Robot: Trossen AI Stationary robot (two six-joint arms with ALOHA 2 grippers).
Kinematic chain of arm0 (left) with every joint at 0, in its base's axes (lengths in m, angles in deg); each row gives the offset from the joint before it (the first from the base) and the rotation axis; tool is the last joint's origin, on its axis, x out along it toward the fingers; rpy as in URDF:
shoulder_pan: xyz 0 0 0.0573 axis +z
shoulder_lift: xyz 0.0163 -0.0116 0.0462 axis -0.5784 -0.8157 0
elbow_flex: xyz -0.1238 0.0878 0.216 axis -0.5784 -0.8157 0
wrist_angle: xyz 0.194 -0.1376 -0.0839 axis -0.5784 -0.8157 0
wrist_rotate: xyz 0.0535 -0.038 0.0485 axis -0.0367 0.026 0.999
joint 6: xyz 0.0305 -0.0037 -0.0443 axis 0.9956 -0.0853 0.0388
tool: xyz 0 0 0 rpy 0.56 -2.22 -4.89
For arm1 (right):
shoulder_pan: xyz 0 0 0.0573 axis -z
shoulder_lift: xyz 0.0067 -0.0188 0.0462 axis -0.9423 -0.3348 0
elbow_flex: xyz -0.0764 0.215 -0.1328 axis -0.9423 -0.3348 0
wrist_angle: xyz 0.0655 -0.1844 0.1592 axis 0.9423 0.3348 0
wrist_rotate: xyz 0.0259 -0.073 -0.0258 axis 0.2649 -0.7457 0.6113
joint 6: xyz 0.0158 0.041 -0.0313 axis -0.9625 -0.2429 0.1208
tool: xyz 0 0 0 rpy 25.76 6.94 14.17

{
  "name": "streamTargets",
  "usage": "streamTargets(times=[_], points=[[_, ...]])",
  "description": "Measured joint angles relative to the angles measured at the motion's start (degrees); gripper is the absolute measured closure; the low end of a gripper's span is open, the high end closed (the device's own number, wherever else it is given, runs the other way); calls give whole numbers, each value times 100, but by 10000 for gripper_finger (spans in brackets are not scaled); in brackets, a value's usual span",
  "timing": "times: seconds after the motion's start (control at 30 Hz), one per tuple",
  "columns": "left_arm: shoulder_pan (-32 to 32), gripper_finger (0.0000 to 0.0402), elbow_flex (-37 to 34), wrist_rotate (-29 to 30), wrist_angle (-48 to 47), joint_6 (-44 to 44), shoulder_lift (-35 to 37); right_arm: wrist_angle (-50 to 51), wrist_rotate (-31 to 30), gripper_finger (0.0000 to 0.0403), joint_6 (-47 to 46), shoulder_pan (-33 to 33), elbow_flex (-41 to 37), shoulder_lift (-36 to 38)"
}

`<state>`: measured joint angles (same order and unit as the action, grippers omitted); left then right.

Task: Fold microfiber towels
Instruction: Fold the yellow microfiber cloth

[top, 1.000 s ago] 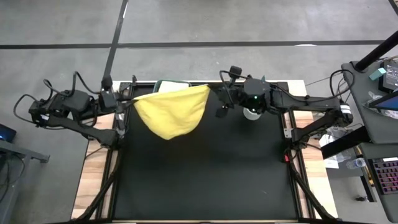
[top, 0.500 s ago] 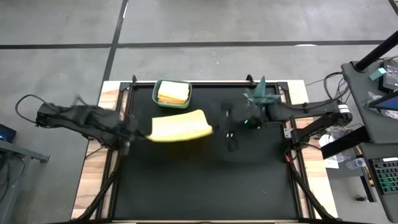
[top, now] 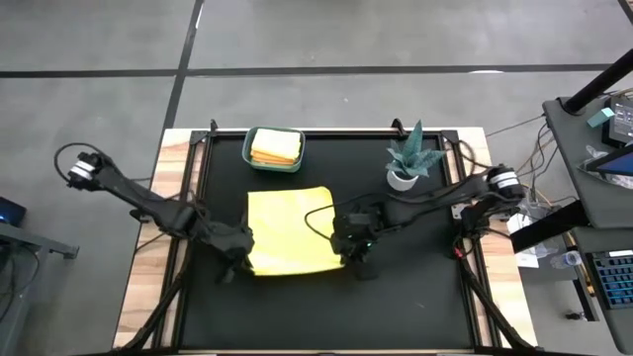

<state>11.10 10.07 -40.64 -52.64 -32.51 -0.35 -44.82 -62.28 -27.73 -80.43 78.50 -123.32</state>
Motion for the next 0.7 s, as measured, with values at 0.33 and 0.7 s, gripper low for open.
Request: streamTargets(times=[0.33,0.7], points=[[-99,401,19,21,-235,-98,-771,-240,-292,394,139,99,9,-264],[229,402,18,2311,-1934,12,-444,-233,-2609,394,767,710,9,-321]])
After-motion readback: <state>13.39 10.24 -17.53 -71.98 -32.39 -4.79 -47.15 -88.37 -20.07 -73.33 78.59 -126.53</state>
